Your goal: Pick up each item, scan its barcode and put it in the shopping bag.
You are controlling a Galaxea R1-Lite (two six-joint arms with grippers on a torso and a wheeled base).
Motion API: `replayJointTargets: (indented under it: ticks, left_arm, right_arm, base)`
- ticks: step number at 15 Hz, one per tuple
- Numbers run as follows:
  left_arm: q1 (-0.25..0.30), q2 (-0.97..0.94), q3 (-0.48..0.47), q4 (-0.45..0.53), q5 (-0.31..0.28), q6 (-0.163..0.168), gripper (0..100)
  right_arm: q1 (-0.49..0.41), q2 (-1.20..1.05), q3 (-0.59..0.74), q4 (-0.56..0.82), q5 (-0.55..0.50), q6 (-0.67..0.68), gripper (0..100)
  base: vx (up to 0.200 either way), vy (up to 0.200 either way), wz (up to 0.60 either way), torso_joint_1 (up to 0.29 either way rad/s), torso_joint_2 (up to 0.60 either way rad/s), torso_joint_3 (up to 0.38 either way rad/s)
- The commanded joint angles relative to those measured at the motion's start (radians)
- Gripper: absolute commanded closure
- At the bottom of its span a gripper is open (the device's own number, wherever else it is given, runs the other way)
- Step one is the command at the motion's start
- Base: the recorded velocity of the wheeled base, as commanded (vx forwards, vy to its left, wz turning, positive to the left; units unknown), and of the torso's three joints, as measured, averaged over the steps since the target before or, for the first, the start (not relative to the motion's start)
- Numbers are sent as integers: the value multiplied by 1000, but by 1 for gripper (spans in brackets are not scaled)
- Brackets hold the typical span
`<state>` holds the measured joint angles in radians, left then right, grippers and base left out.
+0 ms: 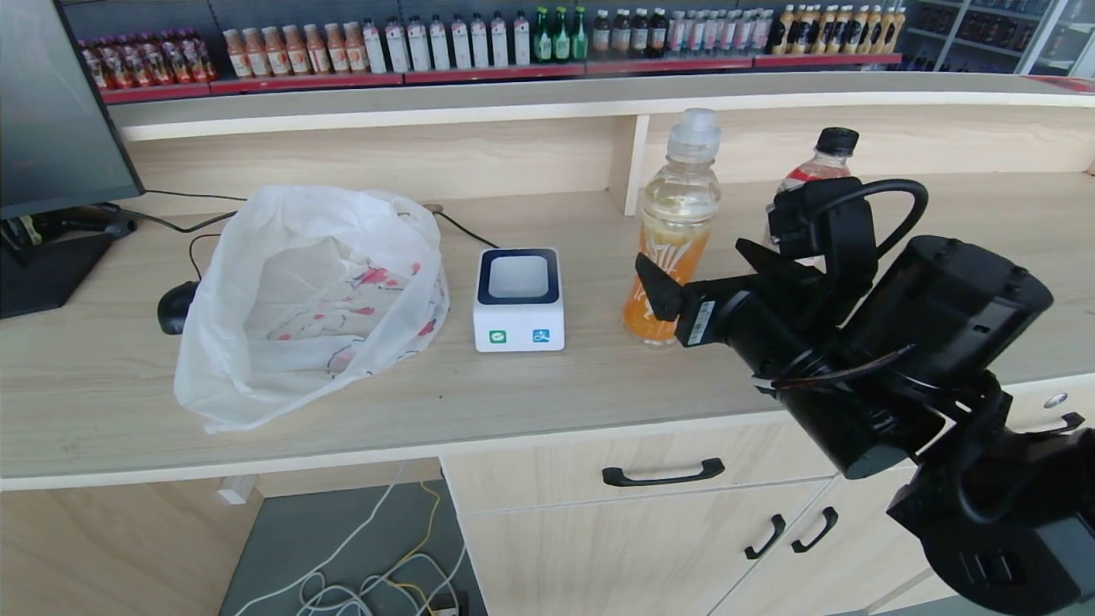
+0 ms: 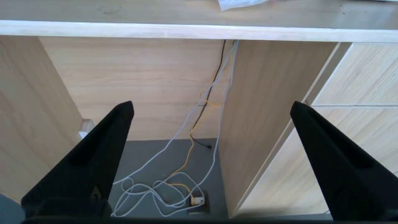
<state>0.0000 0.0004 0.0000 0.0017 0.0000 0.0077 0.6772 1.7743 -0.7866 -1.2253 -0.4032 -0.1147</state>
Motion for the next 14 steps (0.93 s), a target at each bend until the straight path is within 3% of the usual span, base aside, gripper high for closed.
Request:
replayJointTargets:
  ticks: [1, 8, 11, 14]
  left_arm:
    - [0, 0, 0, 0, 0, 0, 0]
    - [0, 0, 0, 0, 0, 0, 0]
    - [0, 0, 0, 0, 0, 0, 0]
    - [0, 0, 0, 0, 0, 0, 0]
  right_arm:
    - [-10, 33, -10, 0, 1, -3, 0]
    - [-19, 83, -89, -5, -3, -8, 0]
    - [-65, 100, -112, -3, 6, -5, 0]
    - [-85, 100, -134, -3, 90, -16, 0]
  base:
    - [0, 0, 0, 0, 0, 0]
    - [0, 0, 0, 0, 0, 0]
    - [0, 0, 0, 0, 0, 0]
    - [0, 0, 0, 0, 0, 0]
